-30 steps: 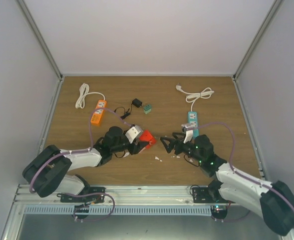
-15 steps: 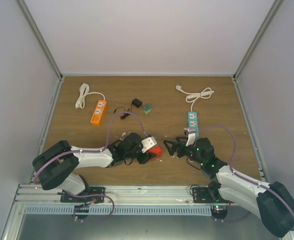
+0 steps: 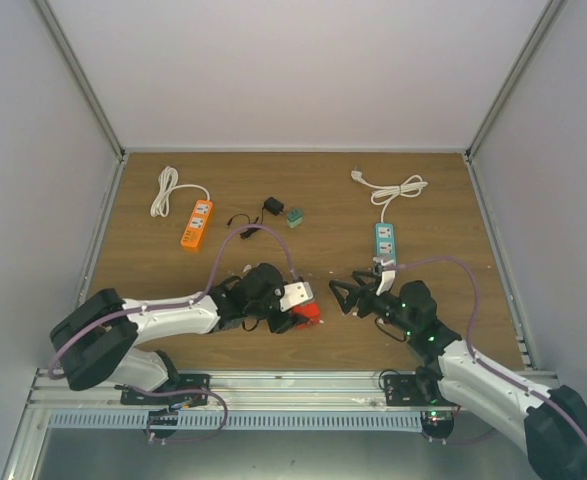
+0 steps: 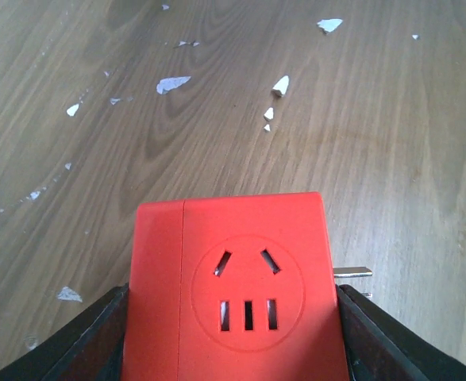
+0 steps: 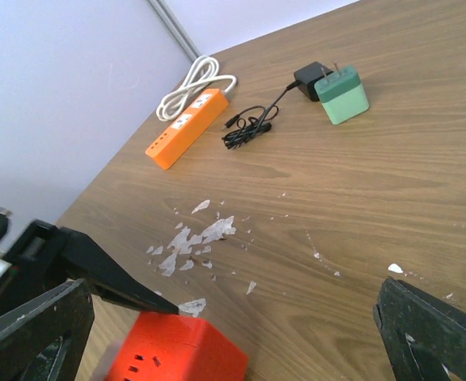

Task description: Insert the plug

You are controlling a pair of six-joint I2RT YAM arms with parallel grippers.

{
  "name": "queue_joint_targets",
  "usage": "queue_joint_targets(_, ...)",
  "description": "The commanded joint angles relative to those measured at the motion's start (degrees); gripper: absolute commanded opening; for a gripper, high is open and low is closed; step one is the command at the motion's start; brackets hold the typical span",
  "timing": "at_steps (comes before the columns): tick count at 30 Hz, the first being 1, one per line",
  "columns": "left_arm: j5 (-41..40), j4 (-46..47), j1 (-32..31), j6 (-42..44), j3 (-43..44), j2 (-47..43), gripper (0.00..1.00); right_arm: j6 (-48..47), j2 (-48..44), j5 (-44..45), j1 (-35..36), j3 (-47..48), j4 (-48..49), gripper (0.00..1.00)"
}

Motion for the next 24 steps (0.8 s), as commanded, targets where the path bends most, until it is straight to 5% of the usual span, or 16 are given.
queue_joint_targets(1, 2.24, -3.11, 0.63, 8.57, 1.71, -6.02, 0.36, -1.35, 0.06, -1.65, -0.58, -1.05, 2.36, 1.00)
queue_joint_targets(10, 16.87, 1.89, 10.82, 27.90, -6.60, -15.51, 0.40, -2.28, 8.07, -7.17, -0.37, -0.90, 9.76, 0.99)
queue_joint_targets(20, 39.22, -19.69, 23.60, 55.47, 7.65, 2.05, 0.30, -3.19, 15.73, -8.49, 0.38, 0.71, 14.24, 0.99)
queue_joint_targets(24, 39.19, -25.41, 27.30, 59.41, 12.73, 7.69, 0.29, -4.30, 21.07, -8.89, 0.55, 2.59, 15.89, 1.00)
